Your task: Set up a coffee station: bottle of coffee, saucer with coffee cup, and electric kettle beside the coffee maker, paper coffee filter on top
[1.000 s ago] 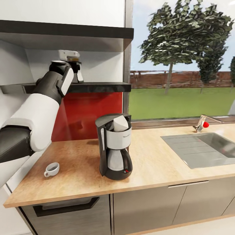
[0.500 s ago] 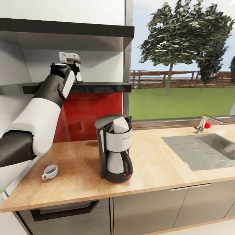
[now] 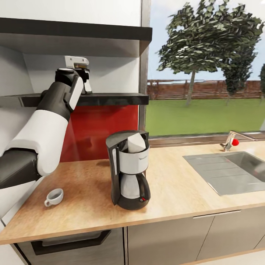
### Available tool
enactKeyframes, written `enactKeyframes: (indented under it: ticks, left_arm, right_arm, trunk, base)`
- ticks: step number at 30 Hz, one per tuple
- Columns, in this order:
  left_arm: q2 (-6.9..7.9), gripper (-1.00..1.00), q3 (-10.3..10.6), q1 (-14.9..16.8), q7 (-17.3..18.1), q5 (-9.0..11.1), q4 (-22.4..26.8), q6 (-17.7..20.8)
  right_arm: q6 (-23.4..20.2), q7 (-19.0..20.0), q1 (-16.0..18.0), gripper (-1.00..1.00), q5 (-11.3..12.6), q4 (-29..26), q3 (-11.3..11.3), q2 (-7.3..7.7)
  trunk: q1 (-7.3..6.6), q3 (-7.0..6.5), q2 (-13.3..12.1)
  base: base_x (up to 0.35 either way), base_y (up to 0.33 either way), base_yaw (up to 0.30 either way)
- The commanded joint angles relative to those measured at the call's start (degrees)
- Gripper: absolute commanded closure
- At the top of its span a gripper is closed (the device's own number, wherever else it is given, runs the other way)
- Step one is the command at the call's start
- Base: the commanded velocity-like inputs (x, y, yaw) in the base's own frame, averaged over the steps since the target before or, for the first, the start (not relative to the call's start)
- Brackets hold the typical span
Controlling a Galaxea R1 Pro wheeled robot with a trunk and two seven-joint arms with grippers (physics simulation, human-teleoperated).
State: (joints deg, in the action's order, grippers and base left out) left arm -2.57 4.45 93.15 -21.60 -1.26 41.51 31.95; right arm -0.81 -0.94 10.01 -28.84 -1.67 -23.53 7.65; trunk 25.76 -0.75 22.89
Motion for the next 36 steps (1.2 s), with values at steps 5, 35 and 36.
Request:
enactKeyframes:
  ticks: [5,35,36]
  left_arm:
    - [0.18,-1.0,0.06,0.02,-0.2,-0.22,-0.02,0.45]
    - [2.22,-1.0,0.12,-1.2,0.15,0.21,-0.2,0.48]
    - [2.22,-1.0,0.12,-1.21,0.15,0.2,-0.2,0.48]
  right_arm:
    - [-0.07,-0.11,0.01,-1.0,-0.6,0.05,-0.46,0.06]
    - [-0.07,-0.11,-0.34,-1.0,-0.69,0.23,-0.37,1.4]
    - [-0.07,-0.11,-0.34,-1.0,-0.69,0.22,-0.37,1.4]
  trunk:
    - [0.02,0.02,0.03]
    - [0.02,0.02,0.03]
    - [0.02,0.02,0.03]
  base:
    - [0.206,0.0,0.0]
    - [0.072,0.0,0.0]
    - [0.011,0.0,0.0]
